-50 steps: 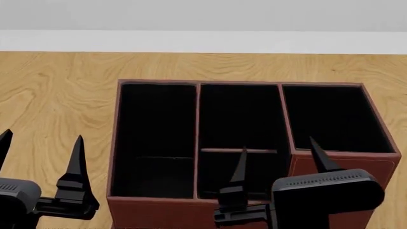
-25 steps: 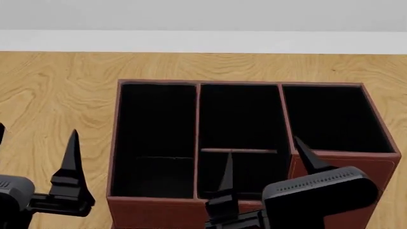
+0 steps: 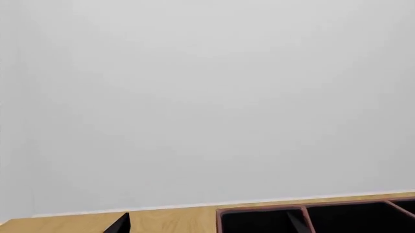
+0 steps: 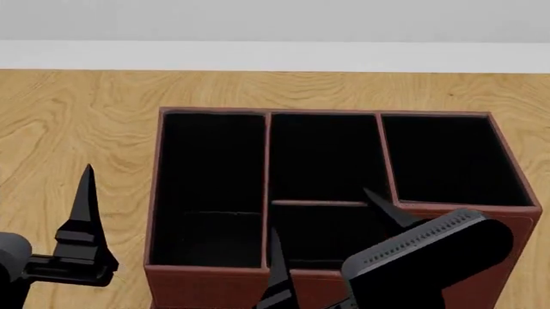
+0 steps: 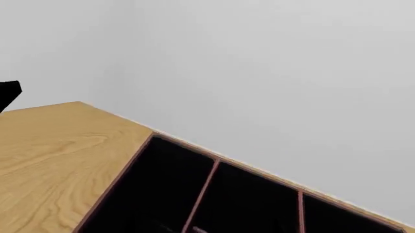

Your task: Pick up the white mug and place it to the right of the caddy.

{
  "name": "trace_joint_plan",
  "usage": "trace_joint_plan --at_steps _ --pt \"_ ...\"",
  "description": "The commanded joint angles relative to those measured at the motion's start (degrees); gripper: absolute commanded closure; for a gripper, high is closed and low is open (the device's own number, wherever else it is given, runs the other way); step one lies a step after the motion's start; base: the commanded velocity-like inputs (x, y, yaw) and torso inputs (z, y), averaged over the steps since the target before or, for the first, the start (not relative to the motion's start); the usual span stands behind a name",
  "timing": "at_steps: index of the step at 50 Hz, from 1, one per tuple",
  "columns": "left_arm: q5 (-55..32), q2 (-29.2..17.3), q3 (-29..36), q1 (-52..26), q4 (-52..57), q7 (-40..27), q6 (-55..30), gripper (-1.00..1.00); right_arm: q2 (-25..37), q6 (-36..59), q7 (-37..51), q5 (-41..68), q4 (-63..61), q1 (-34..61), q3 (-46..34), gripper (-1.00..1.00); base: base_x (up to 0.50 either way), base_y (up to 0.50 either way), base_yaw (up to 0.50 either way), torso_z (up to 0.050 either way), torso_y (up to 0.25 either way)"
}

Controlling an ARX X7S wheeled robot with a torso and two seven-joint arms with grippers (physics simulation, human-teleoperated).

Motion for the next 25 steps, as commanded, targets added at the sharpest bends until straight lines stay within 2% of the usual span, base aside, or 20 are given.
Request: trace_joint_plan --at_steps 1,4,6,16,25 --pt "-0.7 -0.3 -0.2 -0.8 1.7 -0.7 -1.7 -1.00 5.8 10.1 8.7 22.7 -4.0 5.4 3.9 -1.00 0.00 0.00 0.00 0.000 0.000" --pt "-0.8 -0.4 0.0 -1.0 1.8 -0.9 -2.0 -1.00 8.1 11.8 15.0 33.0 -4.0 7.3 4.9 -1.00 0.00 0.00 0.00 0.000 0.000" --pt "-0.9 -0.4 0.0 -1.3 1.8 -0.9 -2.2 -1.00 7.2 15.6 17.9 39.8 -3.0 8.3 7.8 -1.00 0.00 0.00 0.00 0.000 0.000" --pt "-1.3 -0.6 0.3 -2.4 2.0 -1.4 -3.4 -1.00 9.7 19.9 28.8 55.8 -3.1 12.0 8.4 -1.00 0.00 0.00 0.00 0.000 0.000" --pt "-1.3 -0.9 0.6 -3.1 2.2 -1.9 -4.1 -1.00 12.3 18.3 38.9 70.6 -0.5 13.0 6.5 -1.00 0.00 0.00 0.00 0.000 0.000"
